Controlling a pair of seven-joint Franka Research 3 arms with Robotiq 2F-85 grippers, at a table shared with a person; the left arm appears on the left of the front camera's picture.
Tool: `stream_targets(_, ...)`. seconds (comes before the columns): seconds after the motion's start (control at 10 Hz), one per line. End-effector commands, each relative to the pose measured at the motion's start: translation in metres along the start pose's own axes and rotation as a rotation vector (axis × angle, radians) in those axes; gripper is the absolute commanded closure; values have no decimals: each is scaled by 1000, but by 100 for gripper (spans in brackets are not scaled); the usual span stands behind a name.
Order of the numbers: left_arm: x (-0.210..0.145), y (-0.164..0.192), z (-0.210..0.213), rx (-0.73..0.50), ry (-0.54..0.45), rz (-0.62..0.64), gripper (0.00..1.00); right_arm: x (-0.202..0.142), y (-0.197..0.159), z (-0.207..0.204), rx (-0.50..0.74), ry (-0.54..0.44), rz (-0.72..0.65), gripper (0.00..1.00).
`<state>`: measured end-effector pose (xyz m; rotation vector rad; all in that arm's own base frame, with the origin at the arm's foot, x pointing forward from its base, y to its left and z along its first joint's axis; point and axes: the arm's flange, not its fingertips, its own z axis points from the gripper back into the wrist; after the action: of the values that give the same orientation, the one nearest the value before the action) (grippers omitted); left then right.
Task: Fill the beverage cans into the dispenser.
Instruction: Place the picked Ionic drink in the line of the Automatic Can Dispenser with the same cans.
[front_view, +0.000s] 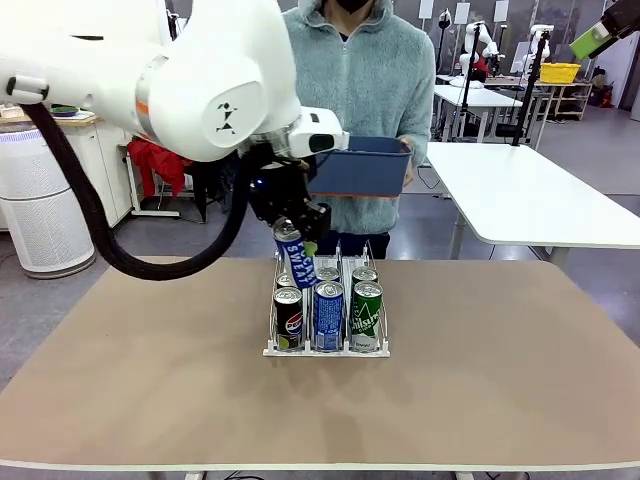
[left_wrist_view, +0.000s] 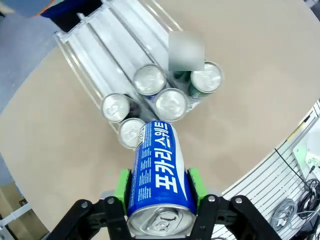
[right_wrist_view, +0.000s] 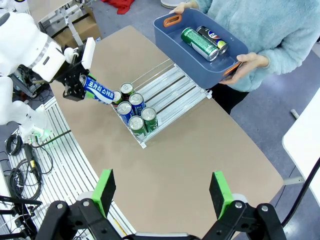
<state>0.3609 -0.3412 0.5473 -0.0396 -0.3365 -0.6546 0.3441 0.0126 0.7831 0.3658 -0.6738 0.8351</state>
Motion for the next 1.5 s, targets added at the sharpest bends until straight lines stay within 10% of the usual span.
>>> stream_targets(0.0, 7, -7, 2, -51, 28, -72, 43, -1, 0, -1, 3, 1, -1, 0)
stream_targets(1.4, -17, -92, -61, 124, 28, -78, 43, -1, 0, -1, 3, 1, -1, 0)
